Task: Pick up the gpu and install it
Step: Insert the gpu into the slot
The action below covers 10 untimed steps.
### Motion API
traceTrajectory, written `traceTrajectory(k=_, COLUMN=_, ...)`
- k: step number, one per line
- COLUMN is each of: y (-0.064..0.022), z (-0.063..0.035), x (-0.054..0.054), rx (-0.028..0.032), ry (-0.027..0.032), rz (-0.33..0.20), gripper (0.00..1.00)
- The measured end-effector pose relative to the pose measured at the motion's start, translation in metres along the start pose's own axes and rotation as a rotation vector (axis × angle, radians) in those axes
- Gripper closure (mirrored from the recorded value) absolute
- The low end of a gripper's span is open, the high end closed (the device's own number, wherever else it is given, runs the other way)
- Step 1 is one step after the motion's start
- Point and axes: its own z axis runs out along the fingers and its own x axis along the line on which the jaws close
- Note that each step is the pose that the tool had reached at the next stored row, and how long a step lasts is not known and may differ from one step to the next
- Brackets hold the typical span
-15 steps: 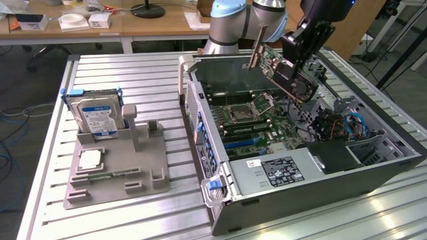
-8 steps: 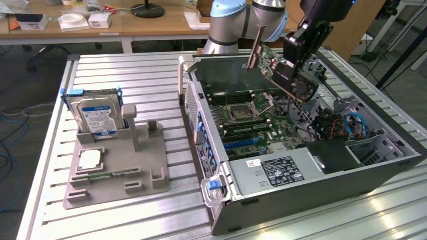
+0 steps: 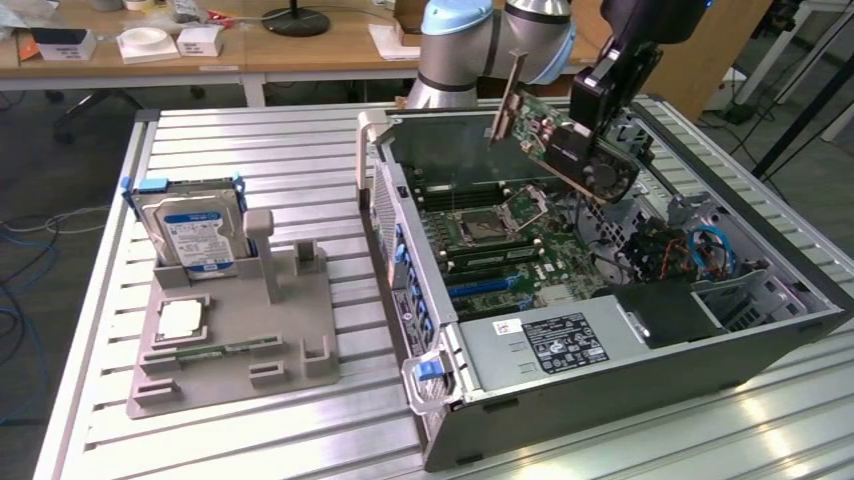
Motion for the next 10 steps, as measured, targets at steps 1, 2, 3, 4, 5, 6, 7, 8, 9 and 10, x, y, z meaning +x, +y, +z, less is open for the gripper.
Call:
traceTrajectory(k=1, y=0.0000, z=0.0000, x=0.0000, rx=0.0000, ry=0.0004, rz=-0.010, gripper=0.74)
traceTrajectory(k=2, y=0.0000, z=0.0000, x=0.0000, rx=0.0000, ry=0.0009, rz=-0.020, gripper=0.74)
traceTrajectory(k=3, y=0.0000, z=0.0000, x=-0.0001, rx=-0.0001, ry=0.0013, rz=-0.030, gripper=0.74)
traceTrajectory(k=4, y=0.0000, z=0.0001, x=-0.0001, rx=-0.0002, ry=0.0017, rz=-0.040, gripper=0.74)
traceTrajectory(k=5, y=0.0000, z=0.0001, x=-0.0001, rx=-0.0002, ry=0.0022, rz=-0.050, gripper=0.74)
traceTrajectory(k=6, y=0.0000, z=0.0000, x=-0.0001, rx=-0.0002, ry=0.0027, rz=-0.060, gripper=0.74)
traceTrajectory(k=7, y=-0.0001, z=0.0001, x=-0.0001, rx=-0.0002, ry=0.0031, rz=-0.071, gripper=0.74)
traceTrajectory(k=8, y=-0.0001, z=0.0001, x=-0.0001, rx=-0.0002, ry=0.0036, rz=-0.082, gripper=0.74)
traceTrajectory(k=9, y=-0.0001, z=0.0001, x=-0.0001, rx=-0.0003, ry=0.0040, rz=-0.092, gripper=0.74)
traceTrajectory(k=10, y=-0.0001, z=0.0001, x=-0.0001, rx=-0.0004, ry=0.0045, rz=-0.103, gripper=0.74)
